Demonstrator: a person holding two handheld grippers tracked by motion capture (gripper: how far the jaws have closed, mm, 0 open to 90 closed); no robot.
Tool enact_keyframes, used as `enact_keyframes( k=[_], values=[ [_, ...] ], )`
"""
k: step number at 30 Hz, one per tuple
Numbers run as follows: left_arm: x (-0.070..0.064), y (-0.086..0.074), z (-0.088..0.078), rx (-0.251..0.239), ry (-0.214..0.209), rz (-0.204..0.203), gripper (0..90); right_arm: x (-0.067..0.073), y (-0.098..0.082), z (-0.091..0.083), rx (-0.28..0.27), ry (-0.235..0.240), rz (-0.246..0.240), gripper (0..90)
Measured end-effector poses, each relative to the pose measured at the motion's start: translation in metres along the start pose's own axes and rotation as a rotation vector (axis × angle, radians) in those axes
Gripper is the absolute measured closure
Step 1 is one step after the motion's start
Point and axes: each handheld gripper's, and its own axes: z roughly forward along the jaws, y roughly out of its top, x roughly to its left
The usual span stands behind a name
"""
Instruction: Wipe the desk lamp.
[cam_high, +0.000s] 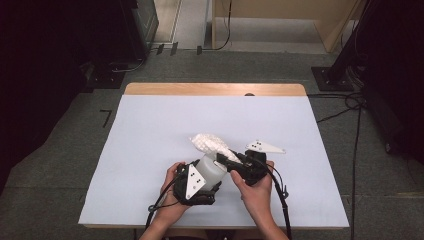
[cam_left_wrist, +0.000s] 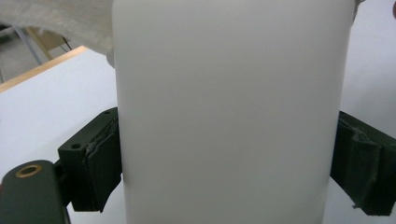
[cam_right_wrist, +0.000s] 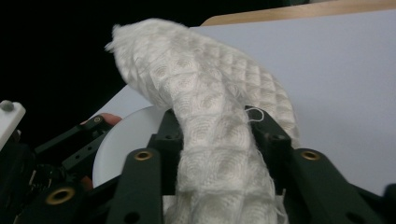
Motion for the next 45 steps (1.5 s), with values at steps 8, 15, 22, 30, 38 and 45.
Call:
enact_keyframes(
  k=[8, 15, 22, 30, 38, 45],
  values=[
    [-0.002, 0.001, 0.002, 0.0, 0.012, 0.004, 8.7, 0.017, -0.005, -0.004, -0.053, -0.091, -0.119, 76.3],
    [-0.002, 0.0, 0.002, 0.0, 0.011, -0.003, 8.7, 0.031, -0.004, -0.005, -0.043, -0.064, -0.131, 79.7],
    [-0.002, 0.001, 0.003, -0.001, 0.013, 0.005, 8.7, 0.018, -0.004, -0.006, 0.0, -0.12, -0.107, 80.1],
    [-0.01, 0.0, 0.002, -0.012, 0.034, 0.063, 8.7, 0.041, 0.0, -0.006, -0.025, -0.074, -0.144, 79.9],
    [-0.004, 0.0, 0.002, -0.008, 0.012, 0.019, 8.7, 0.029, -0.003, -0.01, 0.003, -0.059, -0.111, 79.9],
    [-0.002, -0.002, -0.001, -0.015, 0.001, 0.014, 8.6, 0.025, -0.002, 0.002, -0.003, -0.132, -0.169, 79.9]
  ],
)
